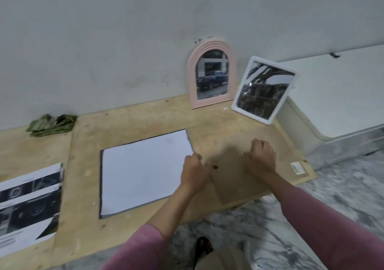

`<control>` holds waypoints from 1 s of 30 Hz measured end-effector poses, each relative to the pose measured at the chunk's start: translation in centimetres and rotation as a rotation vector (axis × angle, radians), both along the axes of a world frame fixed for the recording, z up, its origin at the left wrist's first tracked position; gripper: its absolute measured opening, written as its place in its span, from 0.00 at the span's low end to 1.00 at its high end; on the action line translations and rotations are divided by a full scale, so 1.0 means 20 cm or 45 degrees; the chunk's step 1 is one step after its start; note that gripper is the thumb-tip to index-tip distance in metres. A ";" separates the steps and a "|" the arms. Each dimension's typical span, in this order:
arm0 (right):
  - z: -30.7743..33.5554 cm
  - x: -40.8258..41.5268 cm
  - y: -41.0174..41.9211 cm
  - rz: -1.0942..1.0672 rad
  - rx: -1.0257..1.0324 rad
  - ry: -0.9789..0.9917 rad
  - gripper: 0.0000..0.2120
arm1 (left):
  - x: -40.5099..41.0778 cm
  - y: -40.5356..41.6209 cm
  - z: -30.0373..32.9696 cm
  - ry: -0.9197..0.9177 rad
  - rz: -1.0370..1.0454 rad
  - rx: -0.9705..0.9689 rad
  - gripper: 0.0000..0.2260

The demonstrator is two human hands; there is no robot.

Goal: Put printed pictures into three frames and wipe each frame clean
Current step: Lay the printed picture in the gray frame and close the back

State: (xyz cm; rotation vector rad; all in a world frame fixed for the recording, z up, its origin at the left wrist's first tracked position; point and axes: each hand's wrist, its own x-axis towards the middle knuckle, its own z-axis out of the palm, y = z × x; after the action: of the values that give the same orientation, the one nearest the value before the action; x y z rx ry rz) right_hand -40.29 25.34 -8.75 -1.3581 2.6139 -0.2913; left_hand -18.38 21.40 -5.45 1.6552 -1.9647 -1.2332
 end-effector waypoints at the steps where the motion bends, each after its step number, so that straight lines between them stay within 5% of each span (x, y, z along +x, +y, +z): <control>1: 0.02 -0.07 0.02 -0.132 0.042 -0.022 0.19 | -0.08 0.01 0.02 0.040 0.050 0.164 0.11; 4: 0.05 -0.25 0.06 -0.407 0.161 -0.115 0.20 | -0.26 0.06 0.03 0.025 0.118 0.467 0.14; 10: 0.03 -0.43 0.12 -0.546 0.240 -0.151 0.20 | -0.44 0.09 0.06 -0.245 0.450 0.644 0.26; 17: 0.05 -0.46 0.14 -0.584 0.116 -0.233 0.18 | -0.43 0.05 0.01 0.055 0.624 0.805 0.25; 21: 0.07 -0.50 0.17 -0.743 0.115 -0.278 0.19 | -0.40 0.07 0.01 -0.043 0.576 0.720 0.15; 30: 0.16 -0.26 0.08 -0.731 -0.074 -0.286 0.19 | -0.13 0.00 0.08 0.049 0.689 0.304 0.13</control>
State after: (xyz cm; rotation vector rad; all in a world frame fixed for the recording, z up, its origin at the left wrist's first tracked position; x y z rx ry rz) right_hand -45.47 26.87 -5.55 -0.5153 2.7512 -0.5614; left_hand -21.03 21.35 -3.93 2.0712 -1.2478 -1.2928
